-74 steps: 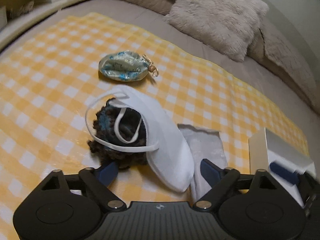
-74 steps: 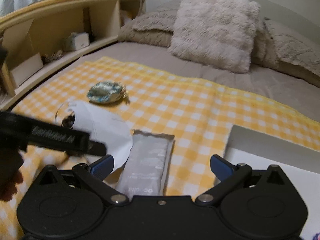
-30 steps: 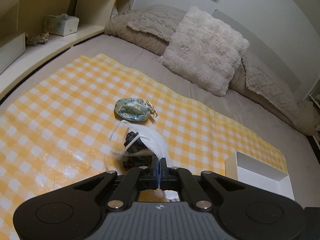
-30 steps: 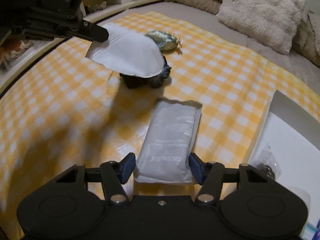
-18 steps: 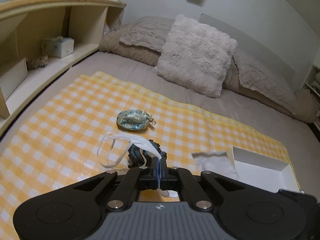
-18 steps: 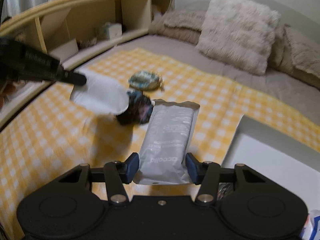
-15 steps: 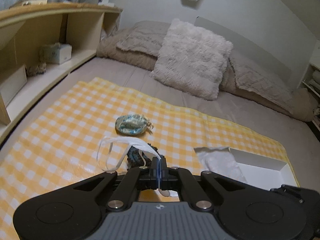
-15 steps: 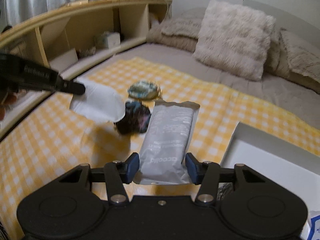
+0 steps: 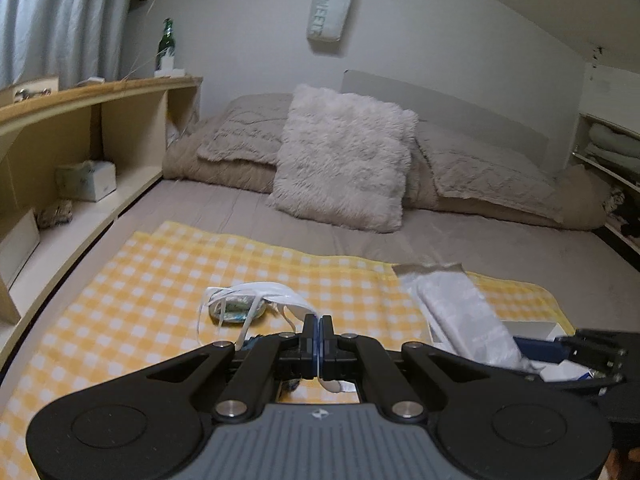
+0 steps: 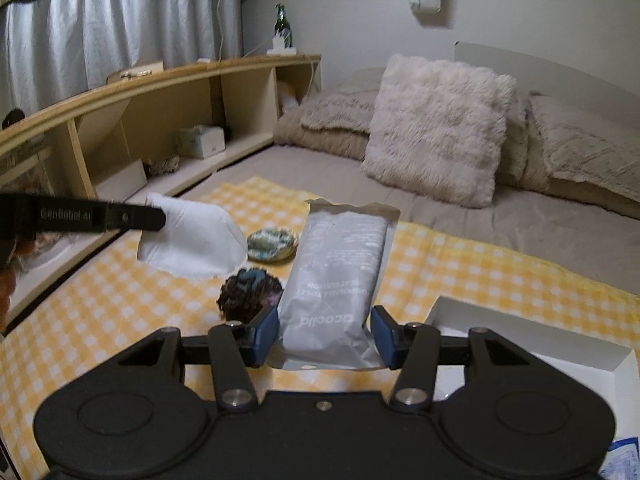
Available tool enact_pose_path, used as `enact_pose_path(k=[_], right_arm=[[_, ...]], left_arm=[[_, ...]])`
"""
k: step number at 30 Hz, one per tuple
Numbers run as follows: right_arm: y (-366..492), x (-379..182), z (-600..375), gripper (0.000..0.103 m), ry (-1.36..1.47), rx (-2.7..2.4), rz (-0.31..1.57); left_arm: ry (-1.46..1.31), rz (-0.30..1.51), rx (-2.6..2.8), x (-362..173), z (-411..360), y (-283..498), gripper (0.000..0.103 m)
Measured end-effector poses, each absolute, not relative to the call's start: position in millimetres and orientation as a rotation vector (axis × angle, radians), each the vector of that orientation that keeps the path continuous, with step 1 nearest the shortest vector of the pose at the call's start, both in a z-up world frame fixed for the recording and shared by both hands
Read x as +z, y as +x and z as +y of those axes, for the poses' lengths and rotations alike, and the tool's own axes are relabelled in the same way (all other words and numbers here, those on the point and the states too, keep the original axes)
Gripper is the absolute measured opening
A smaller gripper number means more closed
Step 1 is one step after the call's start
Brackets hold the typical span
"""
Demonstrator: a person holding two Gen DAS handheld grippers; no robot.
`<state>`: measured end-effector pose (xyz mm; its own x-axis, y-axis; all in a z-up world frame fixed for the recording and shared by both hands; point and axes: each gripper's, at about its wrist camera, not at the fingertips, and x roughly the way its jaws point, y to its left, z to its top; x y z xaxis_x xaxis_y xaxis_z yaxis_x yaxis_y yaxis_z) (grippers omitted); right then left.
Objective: Organize soft objects
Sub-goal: 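Carry the grey packet with the right tool while the left carries the mask to the tray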
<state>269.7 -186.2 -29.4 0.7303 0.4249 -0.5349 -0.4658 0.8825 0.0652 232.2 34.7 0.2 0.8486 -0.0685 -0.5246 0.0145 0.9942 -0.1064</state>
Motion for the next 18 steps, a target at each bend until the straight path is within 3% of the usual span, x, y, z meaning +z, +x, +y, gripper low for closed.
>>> enact_pose_path(k=[18], right_arm=[[259, -8, -269, 0.052, -0.003, 0.351, 0.505]], left_arm=[[0.007, 0.460, -0.166, 5, -37, 242, 0.000]])
